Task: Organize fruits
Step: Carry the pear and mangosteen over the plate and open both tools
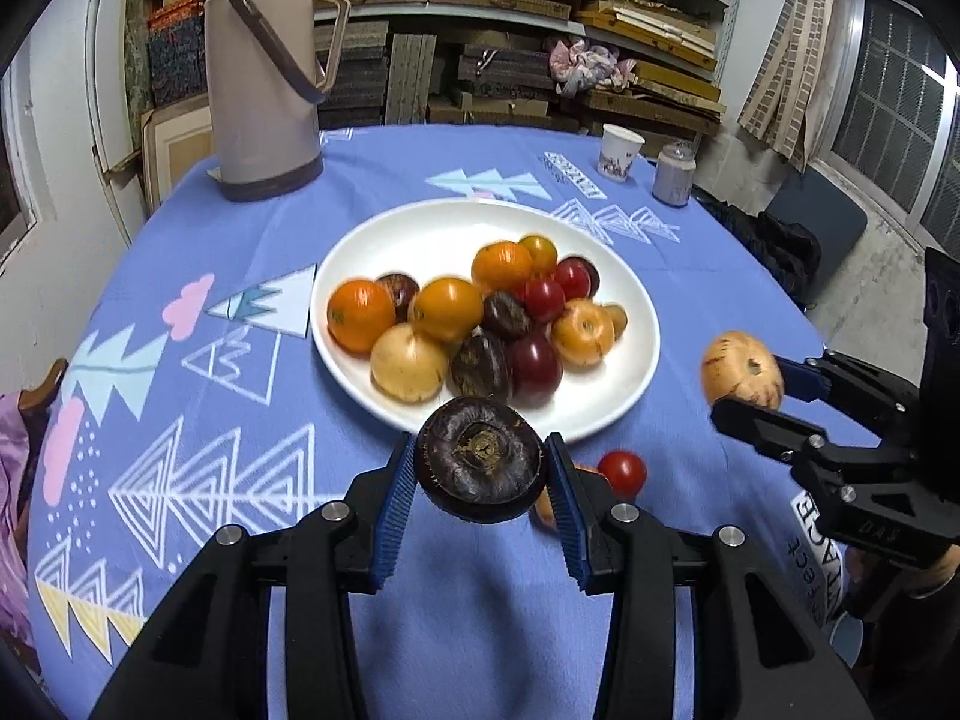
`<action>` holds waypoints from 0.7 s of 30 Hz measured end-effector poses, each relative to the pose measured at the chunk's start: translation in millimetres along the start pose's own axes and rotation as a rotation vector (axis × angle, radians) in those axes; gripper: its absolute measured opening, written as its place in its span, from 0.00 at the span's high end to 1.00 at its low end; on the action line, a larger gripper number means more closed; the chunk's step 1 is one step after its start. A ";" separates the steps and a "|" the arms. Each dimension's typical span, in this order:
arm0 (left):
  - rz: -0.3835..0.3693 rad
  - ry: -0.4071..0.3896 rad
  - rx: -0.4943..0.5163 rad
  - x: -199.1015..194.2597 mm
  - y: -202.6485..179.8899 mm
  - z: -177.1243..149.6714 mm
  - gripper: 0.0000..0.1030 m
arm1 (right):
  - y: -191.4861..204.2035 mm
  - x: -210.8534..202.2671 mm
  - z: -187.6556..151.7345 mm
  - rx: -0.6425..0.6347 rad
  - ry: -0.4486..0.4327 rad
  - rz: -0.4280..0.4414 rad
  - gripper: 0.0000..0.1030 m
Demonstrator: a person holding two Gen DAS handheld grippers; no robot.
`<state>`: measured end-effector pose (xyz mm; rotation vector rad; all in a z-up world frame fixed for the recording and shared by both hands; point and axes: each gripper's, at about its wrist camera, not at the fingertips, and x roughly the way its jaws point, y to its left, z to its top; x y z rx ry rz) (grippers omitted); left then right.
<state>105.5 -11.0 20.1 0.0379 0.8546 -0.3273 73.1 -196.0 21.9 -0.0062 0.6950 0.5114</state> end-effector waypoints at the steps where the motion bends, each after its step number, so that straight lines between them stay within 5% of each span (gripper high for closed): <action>1: 0.001 -0.003 0.001 0.6 0.4 2.7 0.58 | 0.7 4.1 4.8 -0.001 -0.003 0.005 0.56; 21: 0.015 -0.001 -0.050 48.4 22.1 61.3 0.58 | -15.6 71.7 59.3 0.057 0.008 0.014 0.56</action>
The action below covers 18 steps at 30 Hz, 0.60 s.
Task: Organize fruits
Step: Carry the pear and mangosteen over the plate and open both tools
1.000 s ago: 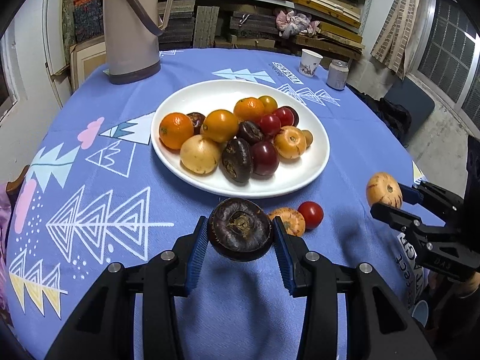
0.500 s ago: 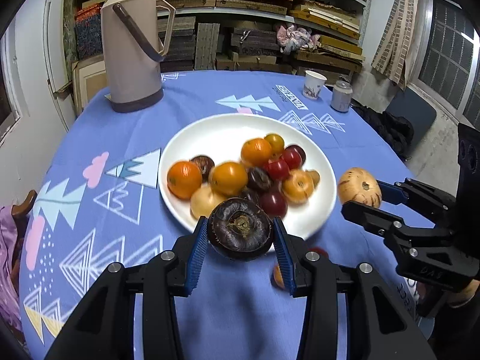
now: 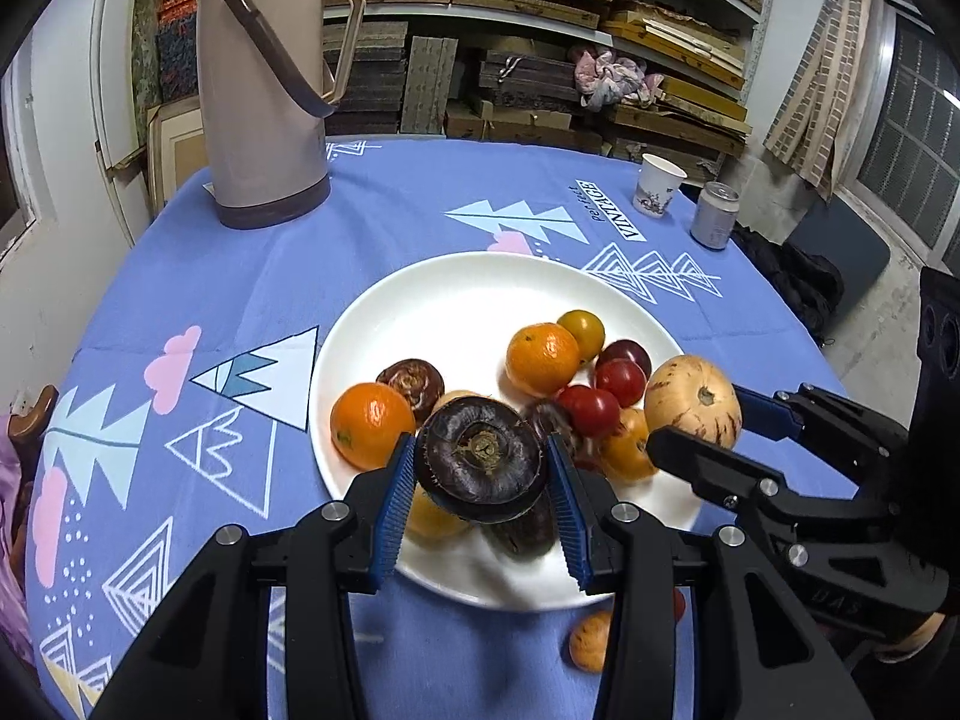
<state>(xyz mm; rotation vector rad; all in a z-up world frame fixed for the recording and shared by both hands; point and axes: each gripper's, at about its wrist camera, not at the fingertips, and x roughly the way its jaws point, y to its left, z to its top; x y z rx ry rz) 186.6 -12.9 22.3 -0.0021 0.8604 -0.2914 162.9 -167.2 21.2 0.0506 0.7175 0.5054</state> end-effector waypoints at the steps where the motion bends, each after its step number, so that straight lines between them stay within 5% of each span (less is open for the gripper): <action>1: 0.002 0.002 0.000 2.1 0.5 1.5 0.58 | -1.3 3.6 1.8 0.002 0.004 0.000 0.56; 18: 0.008 0.007 -0.016 24.5 6.0 18.9 0.58 | -16.4 33.3 10.6 0.021 0.031 -0.030 0.56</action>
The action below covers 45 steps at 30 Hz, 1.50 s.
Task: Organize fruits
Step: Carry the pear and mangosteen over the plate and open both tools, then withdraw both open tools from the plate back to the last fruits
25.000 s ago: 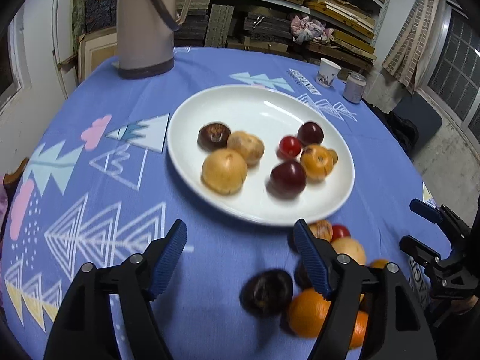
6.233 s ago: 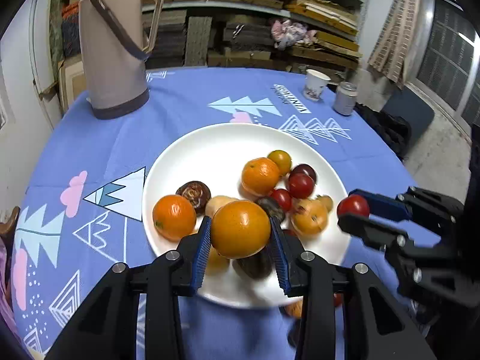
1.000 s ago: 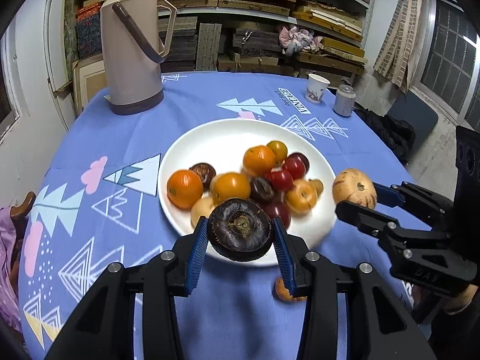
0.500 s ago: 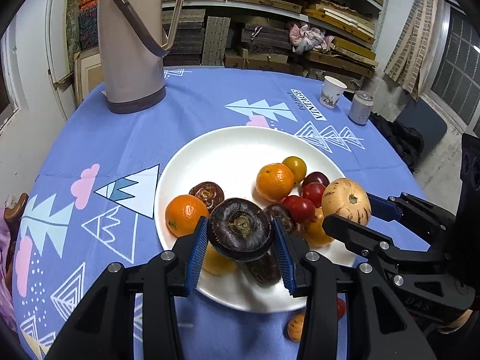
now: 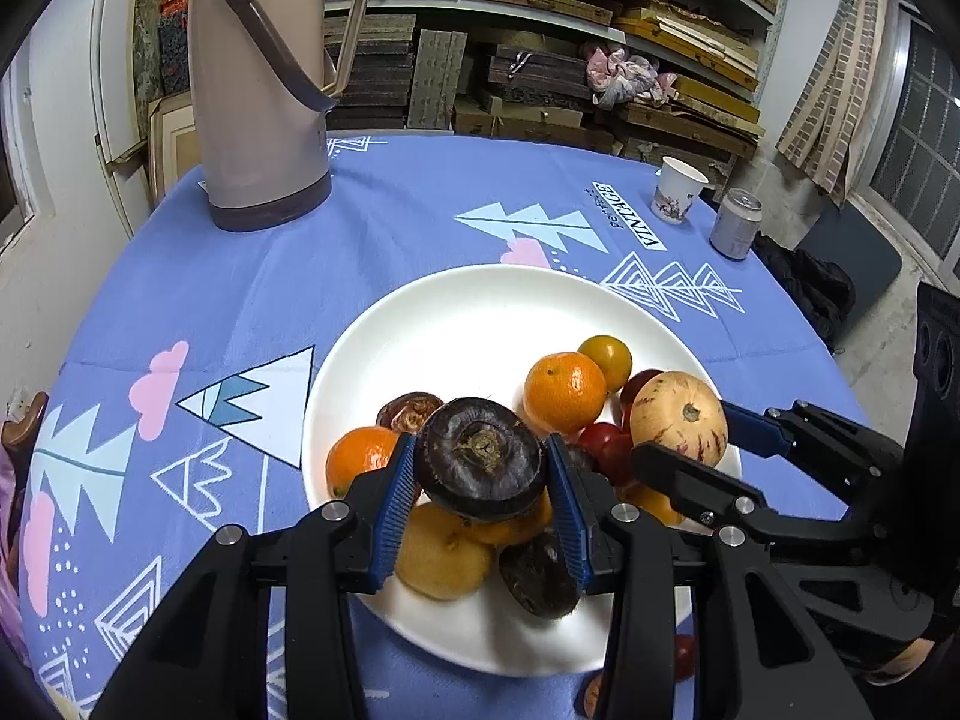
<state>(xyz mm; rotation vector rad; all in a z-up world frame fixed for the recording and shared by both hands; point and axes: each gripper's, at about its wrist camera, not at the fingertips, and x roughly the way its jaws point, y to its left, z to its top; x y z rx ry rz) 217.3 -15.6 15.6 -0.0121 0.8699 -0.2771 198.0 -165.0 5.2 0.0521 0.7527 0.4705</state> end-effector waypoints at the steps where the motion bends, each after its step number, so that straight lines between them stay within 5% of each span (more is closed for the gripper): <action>1: 0.000 -0.001 0.001 1.9 -0.6 1.7 0.58 | -0.5 1.4 0.7 -0.001 0.002 -0.003 0.56; 14: -0.041 0.022 -0.030 26.8 -3.5 13.6 0.58 | 3.7 21.3 7.9 -0.043 0.003 -0.062 0.54; 19: -0.017 -0.037 0.006 12.1 -7.8 10.3 0.45 | 2.9 14.4 6.1 -0.043 -0.010 -0.063 0.52; 32: -0.014 -0.045 0.049 -9.8 -21.7 -5.1 0.42 | 1.2 -13.8 -8.8 -0.018 -0.038 -0.086 0.44; 36: -0.014 -0.052 0.062 -18.5 -26.1 -14.0 0.40 | 2.0 -25.6 -18.4 -0.007 -0.044 -0.091 0.28; 45: 0.001 -0.040 0.068 -35.7 -34.9 -47.8 0.27 | 3.5 -57.8 -54.5 0.020 -0.046 -0.117 0.13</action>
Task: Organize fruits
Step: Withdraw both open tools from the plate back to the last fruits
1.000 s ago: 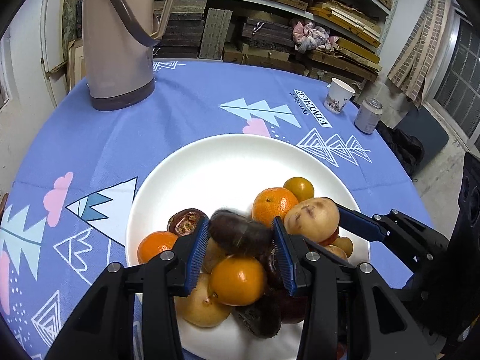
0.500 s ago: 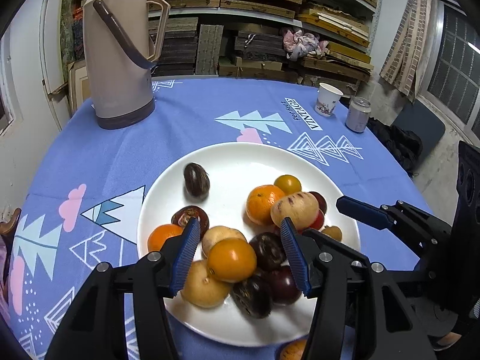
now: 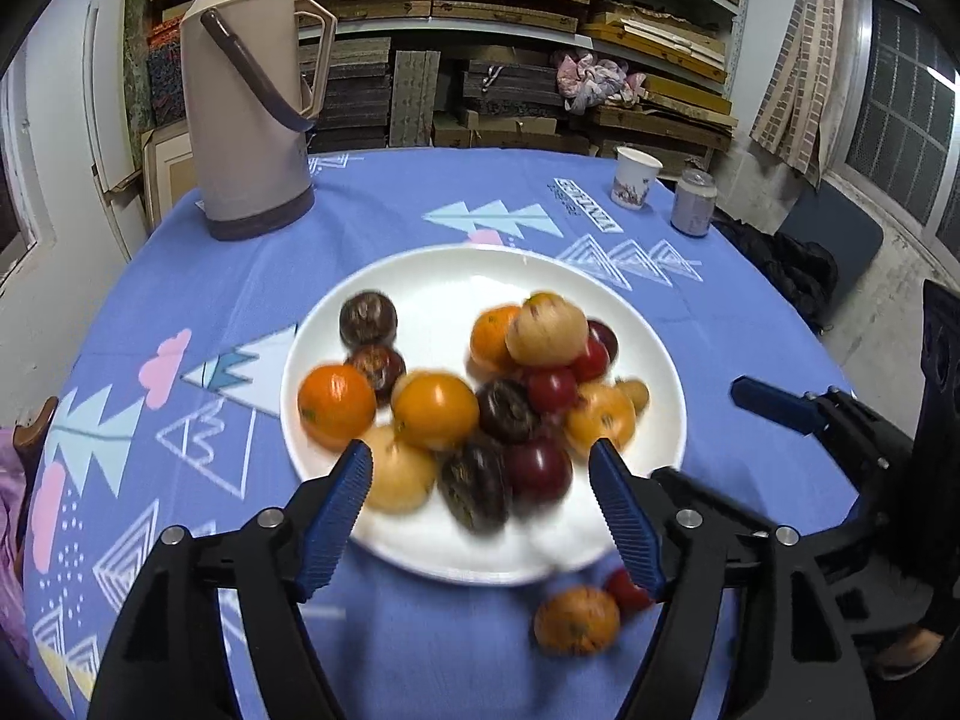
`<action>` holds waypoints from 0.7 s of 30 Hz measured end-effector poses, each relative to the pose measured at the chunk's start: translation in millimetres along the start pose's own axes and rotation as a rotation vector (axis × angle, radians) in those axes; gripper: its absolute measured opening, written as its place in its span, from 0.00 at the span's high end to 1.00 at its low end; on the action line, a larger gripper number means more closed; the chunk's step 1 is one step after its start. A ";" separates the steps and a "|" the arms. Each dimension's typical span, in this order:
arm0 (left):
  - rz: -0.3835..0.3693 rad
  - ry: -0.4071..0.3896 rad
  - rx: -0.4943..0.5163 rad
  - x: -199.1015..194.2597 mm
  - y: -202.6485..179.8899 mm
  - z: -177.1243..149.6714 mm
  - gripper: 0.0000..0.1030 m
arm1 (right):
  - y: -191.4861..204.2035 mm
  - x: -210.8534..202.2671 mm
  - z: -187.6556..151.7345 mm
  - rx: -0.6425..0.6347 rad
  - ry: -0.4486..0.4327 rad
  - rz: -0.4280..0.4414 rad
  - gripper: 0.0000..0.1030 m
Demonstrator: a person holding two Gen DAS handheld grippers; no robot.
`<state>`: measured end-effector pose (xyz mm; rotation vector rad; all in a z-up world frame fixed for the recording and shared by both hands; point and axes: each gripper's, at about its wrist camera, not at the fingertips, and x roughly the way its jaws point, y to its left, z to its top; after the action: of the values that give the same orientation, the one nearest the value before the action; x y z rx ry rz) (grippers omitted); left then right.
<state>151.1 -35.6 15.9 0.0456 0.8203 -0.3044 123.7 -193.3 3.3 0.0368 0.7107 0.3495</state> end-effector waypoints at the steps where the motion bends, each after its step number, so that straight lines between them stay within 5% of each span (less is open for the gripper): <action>1: -0.004 0.008 -0.002 -2.0 -0.3 -5.0 0.27 | -2.5 -5.0 -6.9 0.003 0.006 -0.002 0.13; 16: 0.003 0.061 -0.031 -17.7 7.2 -45.5 0.26 | 9.5 -34.7 -57.7 -0.059 0.056 0.023 0.13; 21: 0.011 0.077 -0.023 -16.4 9.2 -53.4 0.26 | 20.2 -26.1 -60.7 -0.099 0.093 0.033 0.23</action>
<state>105.2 -14.3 -9.5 0.0402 0.8996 -0.2842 60.2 -187.9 -23.2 -0.0617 0.7842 0.4192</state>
